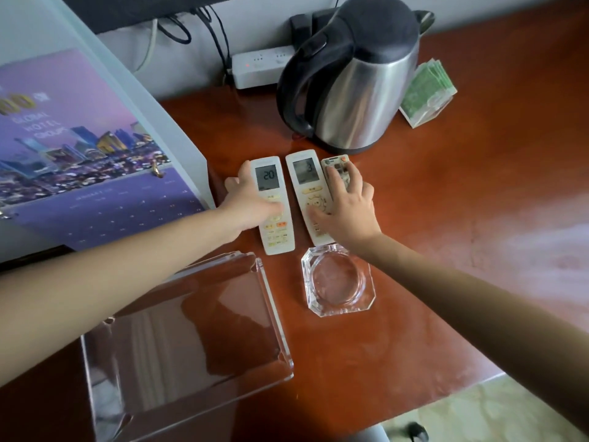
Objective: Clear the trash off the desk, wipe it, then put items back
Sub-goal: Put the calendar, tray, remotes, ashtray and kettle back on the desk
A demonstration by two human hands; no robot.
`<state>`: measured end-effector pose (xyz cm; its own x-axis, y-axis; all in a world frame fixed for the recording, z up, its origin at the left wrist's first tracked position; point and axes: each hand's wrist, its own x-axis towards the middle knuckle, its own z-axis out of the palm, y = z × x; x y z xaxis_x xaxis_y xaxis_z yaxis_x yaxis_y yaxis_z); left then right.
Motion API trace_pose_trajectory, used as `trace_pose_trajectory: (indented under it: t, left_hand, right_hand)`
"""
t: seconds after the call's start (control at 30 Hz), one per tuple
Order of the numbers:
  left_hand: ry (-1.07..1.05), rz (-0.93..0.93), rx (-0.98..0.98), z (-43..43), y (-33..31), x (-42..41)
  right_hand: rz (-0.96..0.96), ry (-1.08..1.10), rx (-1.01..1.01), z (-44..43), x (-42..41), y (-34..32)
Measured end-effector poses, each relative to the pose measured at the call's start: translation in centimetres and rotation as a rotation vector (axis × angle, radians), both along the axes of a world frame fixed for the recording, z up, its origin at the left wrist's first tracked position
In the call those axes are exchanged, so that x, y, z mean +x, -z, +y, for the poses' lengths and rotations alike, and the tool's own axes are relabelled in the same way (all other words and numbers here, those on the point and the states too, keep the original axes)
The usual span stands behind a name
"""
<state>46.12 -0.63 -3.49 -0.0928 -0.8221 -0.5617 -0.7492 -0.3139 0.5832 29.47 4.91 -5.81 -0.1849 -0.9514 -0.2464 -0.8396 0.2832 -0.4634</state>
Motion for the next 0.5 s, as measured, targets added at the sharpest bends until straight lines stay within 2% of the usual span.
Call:
trace_pose_trajectory:
  t: [0.07,0.13,0.37,0.5]
  left_hand:
    - [0.217,-0.075,-0.001,1.0,-0.2,0.4]
    - [0.324,-0.113,0.029,1.9,0.0,0.9]
    - [0.228,-0.092,-0.035,3.1,0.1,0.4]
    - [0.241,-0.104,-0.050,3.3,0.1,0.5]
  right_hand:
    - [-0.005,-0.004,0.017,-0.2,0.2,0.0]
    - [-0.013,-0.006,0.031,-0.5,0.7,0.0]
    - [-0.032,-0.063,0.045,-0.9,1.6,-0.1]
    - [-0.262,-0.025,0.027,-0.4,-0.4,-0.9]
